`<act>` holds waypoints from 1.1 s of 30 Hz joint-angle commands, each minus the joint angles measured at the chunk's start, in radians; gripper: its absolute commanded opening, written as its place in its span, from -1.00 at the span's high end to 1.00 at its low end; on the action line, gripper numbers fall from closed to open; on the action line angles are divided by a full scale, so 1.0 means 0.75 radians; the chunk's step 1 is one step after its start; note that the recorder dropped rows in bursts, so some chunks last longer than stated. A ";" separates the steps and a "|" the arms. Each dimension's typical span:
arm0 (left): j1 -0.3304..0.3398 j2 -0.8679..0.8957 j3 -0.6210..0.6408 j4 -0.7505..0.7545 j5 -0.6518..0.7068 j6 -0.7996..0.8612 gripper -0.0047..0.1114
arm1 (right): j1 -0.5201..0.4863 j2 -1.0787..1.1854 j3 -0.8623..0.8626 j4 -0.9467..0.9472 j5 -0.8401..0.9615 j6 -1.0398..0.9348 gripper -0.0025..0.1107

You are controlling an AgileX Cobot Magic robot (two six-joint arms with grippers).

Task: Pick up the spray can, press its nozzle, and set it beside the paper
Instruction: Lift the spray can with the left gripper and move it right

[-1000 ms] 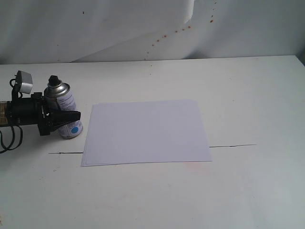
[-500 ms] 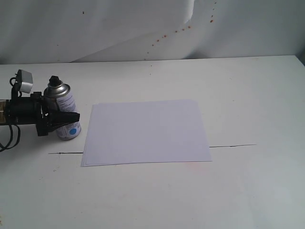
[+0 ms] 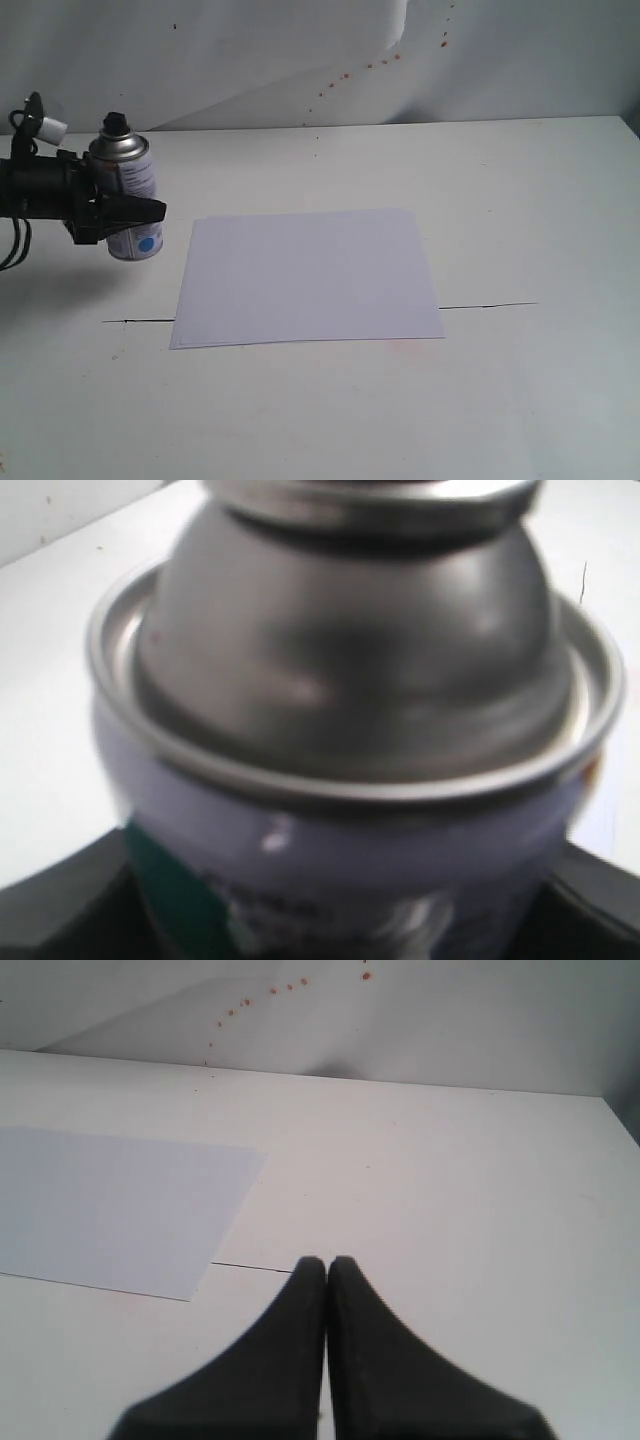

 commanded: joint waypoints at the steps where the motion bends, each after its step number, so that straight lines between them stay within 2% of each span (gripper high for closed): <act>1: -0.078 -0.055 -0.003 0.026 0.046 -0.086 0.92 | 0.000 -0.008 0.005 0.000 -0.006 -0.003 0.96; 8: -0.155 -0.145 -0.003 0.026 0.194 -0.257 0.92 | 0.000 -0.008 0.005 0.000 -0.006 -0.003 0.96; 21: -0.181 -0.261 -0.003 0.026 0.194 -0.319 0.92 | 0.000 -0.008 0.005 0.000 -0.006 -0.003 0.96; 24: -0.223 -0.261 -0.003 0.026 0.239 -0.316 0.92 | 0.000 -0.008 0.005 0.000 -0.006 -0.003 0.96; 33: -0.417 -0.261 -0.003 0.026 0.540 -0.429 0.92 | 0.000 -0.008 0.005 0.000 -0.006 -0.003 0.96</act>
